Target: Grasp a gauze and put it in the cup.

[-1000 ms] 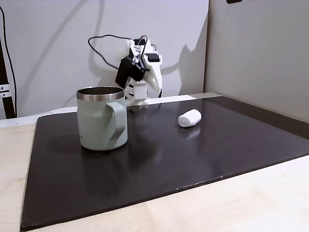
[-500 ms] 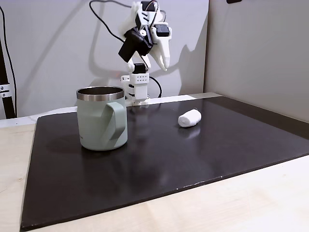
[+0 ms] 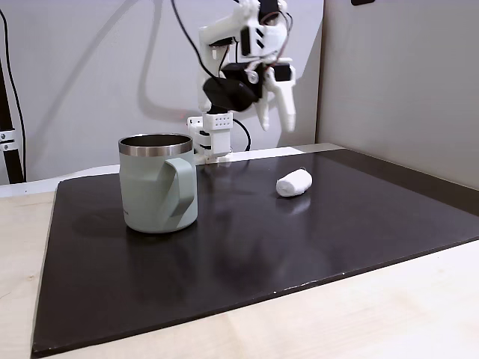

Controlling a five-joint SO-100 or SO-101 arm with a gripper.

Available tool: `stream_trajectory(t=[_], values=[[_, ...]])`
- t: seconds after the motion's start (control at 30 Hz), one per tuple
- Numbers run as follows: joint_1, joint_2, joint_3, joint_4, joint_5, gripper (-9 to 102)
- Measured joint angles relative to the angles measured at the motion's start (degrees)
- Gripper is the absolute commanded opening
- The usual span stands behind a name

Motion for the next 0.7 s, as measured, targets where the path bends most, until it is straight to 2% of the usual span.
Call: stream_trajectory(t=[0.7], values=[[-3.8,-22.1,-5.8,-5.0,0.2,37]])
